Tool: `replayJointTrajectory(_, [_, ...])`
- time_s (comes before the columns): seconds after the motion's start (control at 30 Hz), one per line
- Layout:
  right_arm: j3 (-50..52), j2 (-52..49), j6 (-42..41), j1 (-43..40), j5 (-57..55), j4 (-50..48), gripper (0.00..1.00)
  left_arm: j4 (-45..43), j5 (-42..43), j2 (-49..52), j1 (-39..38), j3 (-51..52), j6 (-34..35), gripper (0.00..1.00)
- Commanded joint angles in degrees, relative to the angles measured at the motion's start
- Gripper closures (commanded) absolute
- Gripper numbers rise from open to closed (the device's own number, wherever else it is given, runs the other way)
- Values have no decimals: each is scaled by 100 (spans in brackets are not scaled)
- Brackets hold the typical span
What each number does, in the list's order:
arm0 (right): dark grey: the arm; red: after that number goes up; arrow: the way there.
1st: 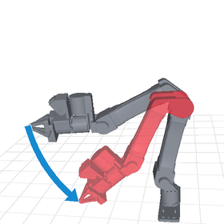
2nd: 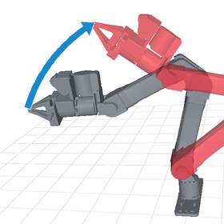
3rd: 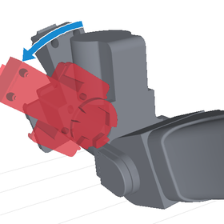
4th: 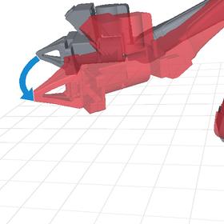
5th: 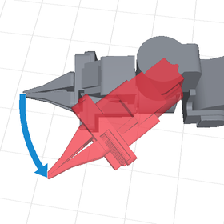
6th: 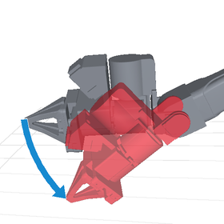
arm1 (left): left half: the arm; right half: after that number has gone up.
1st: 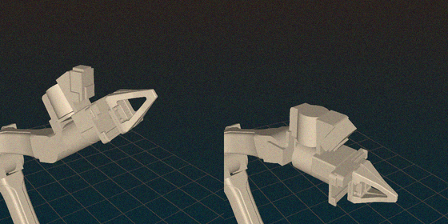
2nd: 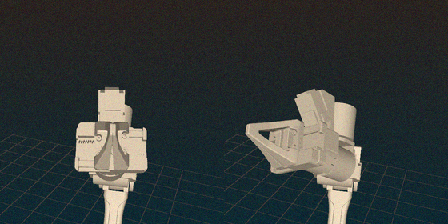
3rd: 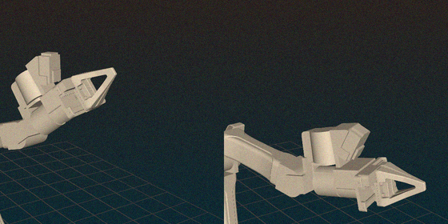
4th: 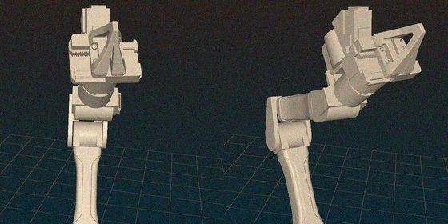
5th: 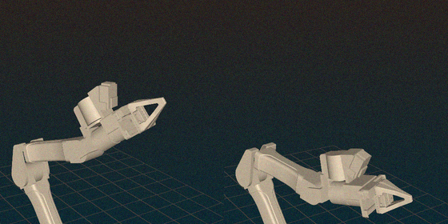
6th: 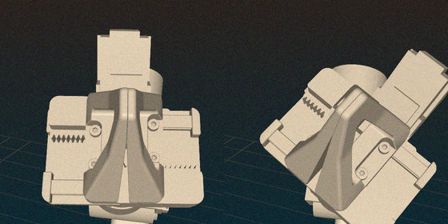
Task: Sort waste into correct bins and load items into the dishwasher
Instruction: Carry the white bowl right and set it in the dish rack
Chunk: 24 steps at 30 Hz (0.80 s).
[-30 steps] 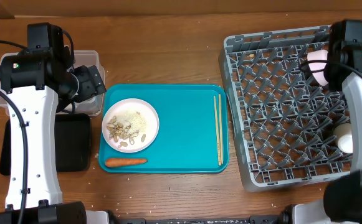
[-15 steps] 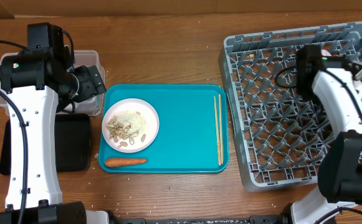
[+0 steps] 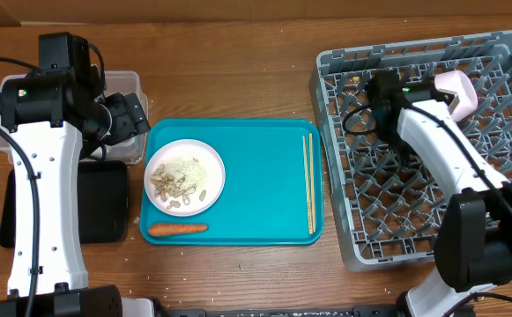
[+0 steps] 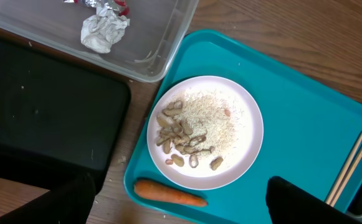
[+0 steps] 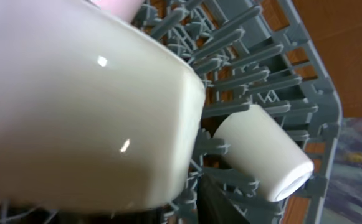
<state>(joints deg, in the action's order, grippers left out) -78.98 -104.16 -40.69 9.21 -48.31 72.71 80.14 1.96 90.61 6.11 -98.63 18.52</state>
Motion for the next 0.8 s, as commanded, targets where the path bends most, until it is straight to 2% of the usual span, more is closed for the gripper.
replayJointTrajectory(0.0, [39,-11,-26,87,260,28,71,-2,55,-24,9,-46,74,11])
replayJointTrajectory(0.13, [37,-11,-26,179,420,122,43,-4,50,-24,9,-46,74,10])
replayJointTrajectory(0.4, [-63,208,-26,544,483,304,40,2,44,-24,9,-46,74,10])
replayJointTrajectory(0.47, [-149,387,4,640,562,306,37,2,44,-24,9,-46,74,10])
replayJointTrajectory(0.57, [-409,885,59,734,986,297,25,2,44,-24,9,-46,76,10])
replayJointTrajectory(0.7, [-684,1379,953,734,2096,-9,21,2,46,-24,9,-46,76,10])
replayJointTrajectory(0.77, [-748,1565,1541,734,3029,-236,19,0,44,-24,9,-46,76,10])
